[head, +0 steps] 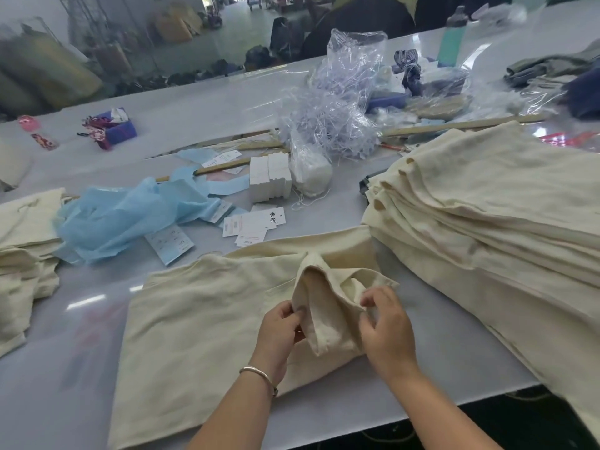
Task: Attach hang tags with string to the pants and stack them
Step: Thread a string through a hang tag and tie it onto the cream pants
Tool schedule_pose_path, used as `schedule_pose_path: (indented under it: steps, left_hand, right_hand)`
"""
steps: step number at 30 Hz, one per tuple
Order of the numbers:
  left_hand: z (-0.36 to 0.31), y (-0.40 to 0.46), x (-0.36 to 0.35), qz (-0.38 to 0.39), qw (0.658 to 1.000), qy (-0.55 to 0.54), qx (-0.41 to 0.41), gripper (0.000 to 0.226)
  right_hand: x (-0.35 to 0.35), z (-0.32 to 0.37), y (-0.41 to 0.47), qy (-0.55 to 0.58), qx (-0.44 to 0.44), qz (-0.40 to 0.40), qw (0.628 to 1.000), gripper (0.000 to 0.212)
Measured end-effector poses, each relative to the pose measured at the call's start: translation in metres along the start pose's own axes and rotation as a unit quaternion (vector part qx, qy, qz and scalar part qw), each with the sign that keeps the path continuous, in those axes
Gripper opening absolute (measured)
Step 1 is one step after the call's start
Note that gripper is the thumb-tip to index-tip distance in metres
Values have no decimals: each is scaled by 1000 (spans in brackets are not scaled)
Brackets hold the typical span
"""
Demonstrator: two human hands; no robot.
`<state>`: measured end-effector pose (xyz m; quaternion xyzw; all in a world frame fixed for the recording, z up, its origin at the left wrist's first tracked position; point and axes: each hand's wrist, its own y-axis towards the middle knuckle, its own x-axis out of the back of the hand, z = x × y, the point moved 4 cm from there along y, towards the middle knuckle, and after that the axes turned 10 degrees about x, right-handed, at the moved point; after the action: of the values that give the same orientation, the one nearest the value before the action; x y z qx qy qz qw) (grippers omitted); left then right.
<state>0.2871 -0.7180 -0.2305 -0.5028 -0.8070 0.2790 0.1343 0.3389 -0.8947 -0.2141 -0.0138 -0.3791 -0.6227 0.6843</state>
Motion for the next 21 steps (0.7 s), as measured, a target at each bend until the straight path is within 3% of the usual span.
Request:
schedule_pose_path:
  steps: [3, 8, 12, 16, 19, 21]
  left_hand:
    - [5, 0, 6, -25, 1000, -11, -1, 7]
    - [5, -2, 13, -85, 993, 15, -83, 27]
    - [1, -5, 10, -89, 986, 70, -120, 38]
    - [1, -6, 5, -81, 983, 107, -124, 36]
    - [-1, -9, 2, -73, 981, 121, -136, 38]
    - [-2, -10, 2, -68, 980, 123, -138, 39]
  right_hand:
    - [9, -11, 11, 42, -42, -28, 998, 31]
    - [10, -23, 27, 146, -96, 24, 984, 31]
    - [9, -27, 29, 151, -129, 46, 979, 33]
    - [9, -25, 30, 106, -134, 59, 984, 13]
    - [4, -23, 36, -7, -118, 111, 987, 41]
    - [1, -21, 42, -59, -116, 131, 983, 40]
